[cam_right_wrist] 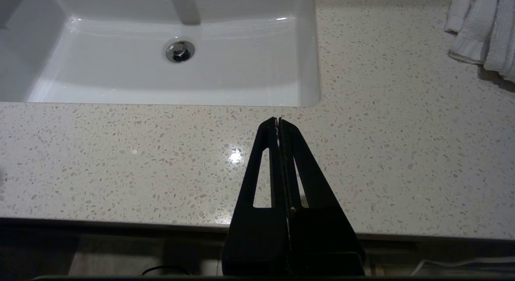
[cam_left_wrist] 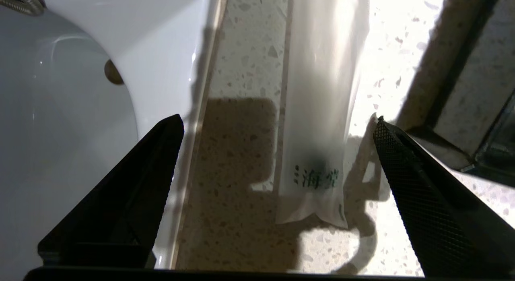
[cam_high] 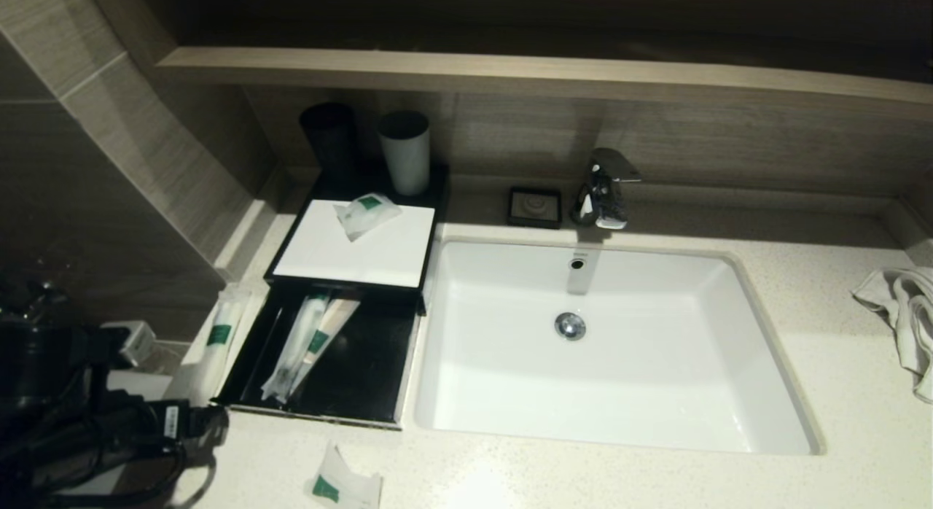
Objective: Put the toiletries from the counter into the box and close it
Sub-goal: Pick up the bathroom toiletry
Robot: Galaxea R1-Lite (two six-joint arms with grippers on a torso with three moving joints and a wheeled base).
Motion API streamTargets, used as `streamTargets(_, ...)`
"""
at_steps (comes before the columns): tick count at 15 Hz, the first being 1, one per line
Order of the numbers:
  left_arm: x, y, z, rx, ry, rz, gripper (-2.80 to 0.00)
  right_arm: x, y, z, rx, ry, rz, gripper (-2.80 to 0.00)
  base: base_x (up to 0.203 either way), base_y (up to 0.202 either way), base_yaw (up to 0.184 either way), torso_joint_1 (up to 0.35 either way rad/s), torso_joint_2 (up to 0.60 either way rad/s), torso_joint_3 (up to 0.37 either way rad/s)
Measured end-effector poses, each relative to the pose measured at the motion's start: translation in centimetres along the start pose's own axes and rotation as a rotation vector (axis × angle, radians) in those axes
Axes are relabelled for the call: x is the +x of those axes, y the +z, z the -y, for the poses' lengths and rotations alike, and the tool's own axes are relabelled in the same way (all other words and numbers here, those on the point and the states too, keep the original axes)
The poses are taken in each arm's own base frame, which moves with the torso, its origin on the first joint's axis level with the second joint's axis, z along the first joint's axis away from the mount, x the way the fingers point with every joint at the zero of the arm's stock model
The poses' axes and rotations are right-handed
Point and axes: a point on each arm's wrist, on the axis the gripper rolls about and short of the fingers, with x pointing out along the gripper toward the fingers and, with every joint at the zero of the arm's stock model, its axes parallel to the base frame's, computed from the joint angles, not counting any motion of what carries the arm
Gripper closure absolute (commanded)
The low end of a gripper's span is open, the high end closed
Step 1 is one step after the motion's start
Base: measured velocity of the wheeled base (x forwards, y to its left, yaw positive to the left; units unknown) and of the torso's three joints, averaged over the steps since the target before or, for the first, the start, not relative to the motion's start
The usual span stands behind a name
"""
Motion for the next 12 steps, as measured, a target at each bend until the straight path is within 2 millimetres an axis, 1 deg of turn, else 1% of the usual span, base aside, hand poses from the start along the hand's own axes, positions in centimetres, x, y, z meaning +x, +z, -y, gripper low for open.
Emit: streamTargets(12, 0.21, -0.25, -0.27, -0.012, 0.010, -0.011, 0.00, 0.00, 0.00, 0.00, 0.000, 0.000, 0.000, 0.00, 0.000, 0.000, 0.000, 0.000, 0.00, 0.000)
